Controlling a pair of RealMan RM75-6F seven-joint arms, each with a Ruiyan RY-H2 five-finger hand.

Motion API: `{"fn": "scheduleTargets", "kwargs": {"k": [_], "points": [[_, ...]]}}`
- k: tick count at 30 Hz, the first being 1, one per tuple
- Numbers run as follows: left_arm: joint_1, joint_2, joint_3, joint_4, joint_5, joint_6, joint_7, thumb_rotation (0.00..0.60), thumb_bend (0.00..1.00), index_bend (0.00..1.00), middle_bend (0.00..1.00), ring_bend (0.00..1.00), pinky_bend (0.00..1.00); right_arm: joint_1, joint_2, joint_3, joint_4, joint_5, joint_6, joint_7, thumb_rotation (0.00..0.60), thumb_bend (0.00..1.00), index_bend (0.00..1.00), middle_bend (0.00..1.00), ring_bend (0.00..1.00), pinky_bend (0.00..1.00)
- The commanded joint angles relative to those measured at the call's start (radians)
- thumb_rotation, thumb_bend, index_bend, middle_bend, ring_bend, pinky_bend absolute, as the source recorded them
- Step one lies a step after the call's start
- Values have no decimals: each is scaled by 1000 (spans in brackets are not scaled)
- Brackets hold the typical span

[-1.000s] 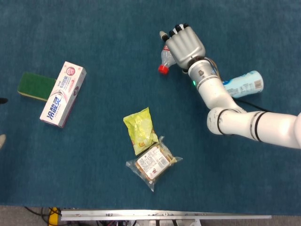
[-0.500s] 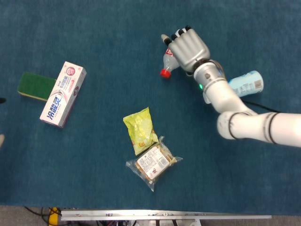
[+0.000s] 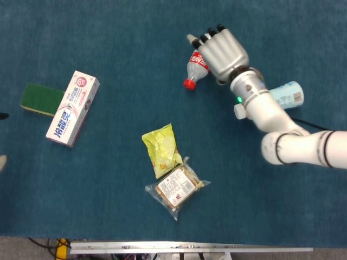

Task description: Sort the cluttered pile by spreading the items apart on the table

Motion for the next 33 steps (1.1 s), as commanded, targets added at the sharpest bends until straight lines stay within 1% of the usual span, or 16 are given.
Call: {"fn": "scheduleTargets", "kwargs": {"k": [1, 4, 9, 14, 20, 24, 28, 30, 33], "points": [[7, 2, 4, 4, -1, 5, -4, 600, 343, 136, 27, 9, 148, 24, -52, 18, 58, 28, -28, -2, 600, 0, 39, 284, 169, 201], [14, 6, 7, 2, 5, 14, -8, 600, 343, 136, 27, 9, 148, 39, -77, 24, 87, 58, -42, -13, 600, 0, 39, 276, 165, 192], [15, 6, 6, 6, 7, 16, -13, 600, 343, 136, 27, 9, 148, 54, -92, 21, 101, 94, -51, -35, 600, 0, 39, 280, 161, 183], [15, 7, 6, 5, 11, 17, -13, 600, 342, 136, 27, 9, 148, 56, -86, 4, 91, 112, -51, -53, 600, 0, 39, 328, 160, 183], [14, 6, 4, 5, 13, 16, -13, 600, 342, 136, 27, 9, 148, 50, -56, -13, 60, 120, -43, -61, 600, 0, 39, 343, 176, 183], [13, 5, 4, 8, 14, 13, -13, 600, 343, 136, 27, 9, 148, 40, -23, -28, 20, 116, -35, -60, 600, 0, 39, 350, 218, 183], [11, 2, 4, 11, 15, 8, -16, 600, 343, 136, 27, 9, 148, 22, 28, -53, -50, 93, -20, -57, 600, 0, 38, 358, 257, 183], [10, 0, 4, 15, 14, 5, -18, 600, 343, 136, 27, 9, 148, 14, 61, -71, -100, 74, -7, -61, 600, 0, 36, 395, 303, 183], [6, -3, 2, 19, 15, 1, -21, 600, 343, 136, 27, 9, 148, -4, 111, -79, -174, 23, 13, -39, 600, 0, 35, 453, 376, 183]]}}
